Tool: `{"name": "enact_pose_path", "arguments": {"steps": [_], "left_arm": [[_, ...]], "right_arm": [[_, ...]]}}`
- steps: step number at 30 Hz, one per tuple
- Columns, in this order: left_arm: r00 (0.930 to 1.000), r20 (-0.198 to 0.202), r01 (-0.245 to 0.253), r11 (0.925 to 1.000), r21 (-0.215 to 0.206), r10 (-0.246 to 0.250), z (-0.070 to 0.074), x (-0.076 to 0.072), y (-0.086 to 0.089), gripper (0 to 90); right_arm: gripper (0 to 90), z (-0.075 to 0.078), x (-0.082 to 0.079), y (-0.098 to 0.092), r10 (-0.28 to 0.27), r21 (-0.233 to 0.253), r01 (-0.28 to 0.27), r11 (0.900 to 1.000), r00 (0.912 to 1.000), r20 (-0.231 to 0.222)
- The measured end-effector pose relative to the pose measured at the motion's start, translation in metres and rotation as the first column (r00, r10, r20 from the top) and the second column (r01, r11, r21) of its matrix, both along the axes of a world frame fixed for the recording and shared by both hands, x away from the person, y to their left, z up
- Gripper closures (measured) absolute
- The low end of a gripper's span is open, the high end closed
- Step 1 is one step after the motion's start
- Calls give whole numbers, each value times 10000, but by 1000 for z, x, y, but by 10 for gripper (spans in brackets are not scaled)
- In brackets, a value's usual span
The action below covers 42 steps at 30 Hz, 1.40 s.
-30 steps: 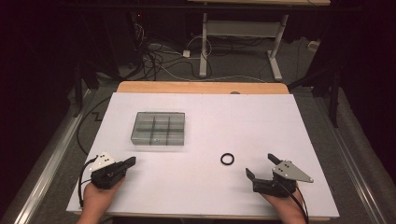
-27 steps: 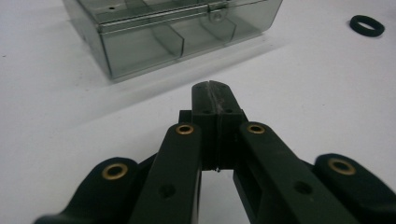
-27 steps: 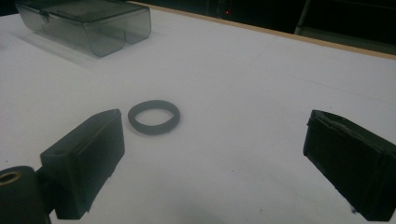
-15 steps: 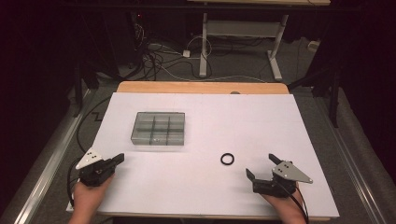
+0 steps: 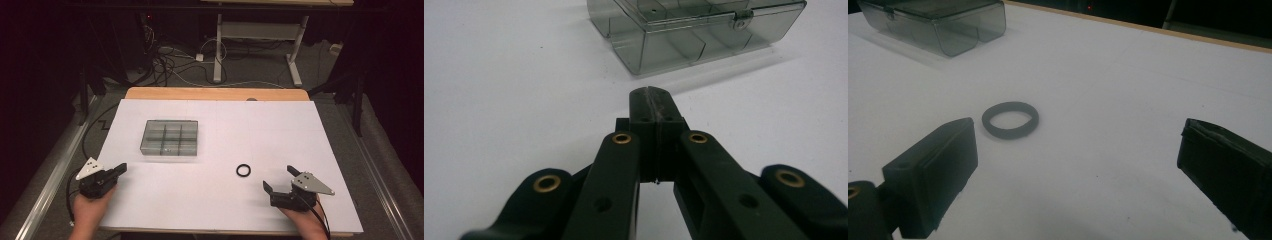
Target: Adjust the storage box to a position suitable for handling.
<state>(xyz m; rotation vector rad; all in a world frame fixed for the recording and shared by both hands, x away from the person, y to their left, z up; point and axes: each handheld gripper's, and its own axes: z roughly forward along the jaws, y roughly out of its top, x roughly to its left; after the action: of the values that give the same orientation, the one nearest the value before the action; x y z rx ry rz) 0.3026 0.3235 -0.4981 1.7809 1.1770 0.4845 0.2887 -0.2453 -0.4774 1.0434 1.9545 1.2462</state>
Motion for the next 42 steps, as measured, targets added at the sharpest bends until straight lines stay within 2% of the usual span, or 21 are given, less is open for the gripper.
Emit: {"name": "enact_pose_path", "arguments": {"steps": [2, 7, 10, 13, 15, 16, 19, 20, 22, 24, 27, 29, 30, 32, 33, 34, 36, 40, 42], "left_arm": [[9999, -1, 106, 9999, -115, -106, 0, 0, 0, 876], [9999, 102, 135, 9999, -71, -134, 6, 4, -6, 876], [9996, -102, 258, 9993, -252, -261, 12, 11, -11, 877], [9996, -11, 277, 9995, -172, -278, 18, 18, -18, 877], [9997, 48, 223, 9995, -238, -222, 18, 20, -20, 876], [9998, 84, 169, 9988, -456, -165, 19, 23, -21, 877], [9998, 63, 168, 9988, -466, -165, 19, 27, -22, 877], [9999, 53, 164, 9991, -401, -162, 19, 30, -23, 877], [9999, 62, 138, 9995, -269, -136, 21, 34, -24, 877], [9999, 69, 136, 9996, -250, -134, 24, 40, -23, 877], [9999, 49, 151, 9995, -284, -149, 26, 44, -23, 877], [9998, 41, 209, 9996, -168, -208, 26, 45, -24, 877], [9997, 22, 229, 9996, -133, -229, 26, 46, -24, 877], [9997, 28, 248, 9997, -67, -248, 27, 48, -25, 877], [9997, 28, 248, 9997, -67, -248, 27, 48, -25, 877], [9997, 89, 208, 9996, -202, -206, 28, 49, -24, 877], [9998, 114, 186, 9995, -239, -183, 28, 50, -23, 877], [9997, 132, 204, 9994, -281, -201, 29, 52, -24, 877], [9996, 170, 240, 9994, -263, -236, 30, 53, -27, 877]], "right_arm": [[33, 0, 0, 0, -3, 35, 3, 10000, 10000, 31], [33, 1, -1, 0, -21, -3, 21, 10000, 9999, 165], [32, 1, -2, 0, -22, -34, 23, 10000, 9999, 117], [35, 3, -2, -2, -67, -88, 68, 9999, 9999, 147], [70, 4, -2, -2, 82, -165, -81, 9998, 10000, 49], [93, 3, -3, -1, 144, -179, -145, 9997, 9999, -31], [127, 3, -2, 1, 316, -195, -320, 9993, 9993, -219], [162, 2, 1, 5, 514, -92, -520, 9986, 9970, -573], [247, 3, 7, 11, 673, -174, -690, 9975, 9941, -848], [326, 4, 15, 18, 787, -142, -808, 9966, 9906, -1121], [482, 6, 28, 29, 921, -354, -988, 9945, 9830, -1588], [565, 5, 40, 35, 811, -374, -895, 9953, 9795, -1844], [604, 3, 48, 37, 873, -226, -940, 9953, 9744, -2071], [661, 0, 62, 42, 806, -301, -908, 9954, 9653, -2482], [661, 0, 62, 42, 806, -301, -908, 9954, 9653, -2482], [709, -4, 73, 46, 749, -256, -861, 9960, 9536, -2915], [743, -5, 79, 50, 751, -469, -950, 9944, 9442, -3206], [780, -6, 81, 58, 942, -787, -1277, 9887, 9368, -3371], [829, -6, 80, 62, 754, -1176, -1194, 9859, 9426, -3252]]}}
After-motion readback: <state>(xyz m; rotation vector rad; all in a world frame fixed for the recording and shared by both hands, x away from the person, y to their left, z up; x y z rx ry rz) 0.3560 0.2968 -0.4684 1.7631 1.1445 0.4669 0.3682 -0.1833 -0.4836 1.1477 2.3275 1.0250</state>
